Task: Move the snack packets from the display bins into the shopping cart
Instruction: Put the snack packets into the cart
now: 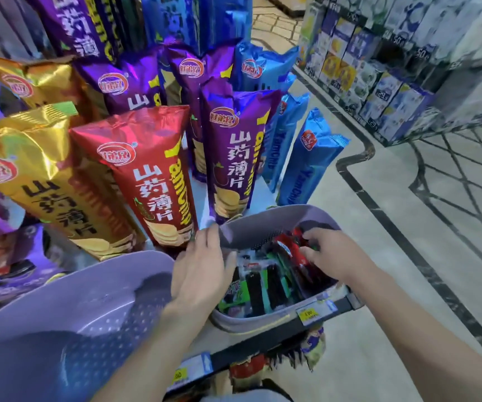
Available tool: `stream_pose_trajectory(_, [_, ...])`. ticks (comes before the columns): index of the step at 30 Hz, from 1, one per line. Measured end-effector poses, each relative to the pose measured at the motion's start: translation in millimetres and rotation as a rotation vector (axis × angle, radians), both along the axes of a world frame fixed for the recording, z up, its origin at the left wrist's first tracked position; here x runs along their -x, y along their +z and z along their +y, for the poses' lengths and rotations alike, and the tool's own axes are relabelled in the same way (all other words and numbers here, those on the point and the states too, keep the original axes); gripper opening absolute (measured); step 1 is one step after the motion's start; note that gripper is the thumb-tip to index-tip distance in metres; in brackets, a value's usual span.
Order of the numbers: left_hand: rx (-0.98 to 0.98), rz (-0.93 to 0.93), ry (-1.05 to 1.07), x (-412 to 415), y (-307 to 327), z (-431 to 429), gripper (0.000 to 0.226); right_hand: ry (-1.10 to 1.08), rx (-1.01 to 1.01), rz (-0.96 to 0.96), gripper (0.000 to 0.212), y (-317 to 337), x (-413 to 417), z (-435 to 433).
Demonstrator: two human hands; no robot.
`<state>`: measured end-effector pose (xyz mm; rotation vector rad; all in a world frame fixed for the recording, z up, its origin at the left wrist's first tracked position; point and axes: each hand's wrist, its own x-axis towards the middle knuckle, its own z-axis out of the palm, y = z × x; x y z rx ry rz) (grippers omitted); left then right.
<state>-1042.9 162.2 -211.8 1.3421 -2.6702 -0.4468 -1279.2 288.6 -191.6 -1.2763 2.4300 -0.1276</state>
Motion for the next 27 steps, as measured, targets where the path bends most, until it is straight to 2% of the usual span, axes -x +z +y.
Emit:
stream_pose_trajectory(3, [-0.009,-0.006,0.023,0.5,-4.1,-0.7,0.069,0.074,-0.135,0.009,0.034,-18.3,15.5,-20.1])
stream_pose_trajectory(7, [0.002,-0.009,0.043,0.5,-7.0,0.2,0.069,0.135,-0.271,0.14,0.051,-39.9,16.7,-36.7])
stream_pose_trajectory(13, [-0.002,-0.011,0.046,1.5,-7.3,-0.2,0.067,0.149,-0.302,0.178,0.064,-49.1,15.1,-40.2])
stream_pose_trajectory(15, [0.005,-0.005,0.041,0.6,-9.5,-1.2,0.067,0.167,-0.318,0.18,0.059,-46.4,12.9,-39.0])
stream_pose_trajectory(18, [0.02,0.01,0.04,0.7,-10.7,-1.5,0.067,0.182,-0.299,0.203,0.032,-39.9,16.6,-39.2])
stream_pose_trajectory(20, [0.035,0.025,0.035,0.2,-12.5,-2.2,0.066,0.187,-0.287,0.202,0.028,-33.4,20.9,-37.4])
stream_pose_trajectory(23, [0.053,0.039,0.022,-1.1,-14.4,-2.4,0.064,0.197,-0.18,0.081,0.016,-23.9,24.4,-30.2])
stream_pose_trajectory(27, [0.028,0.13,0.043,-1.9,-14.1,-4.2,0.064,0.102,0.205,-0.297,0.021,-1.7,17.6,-19.1])
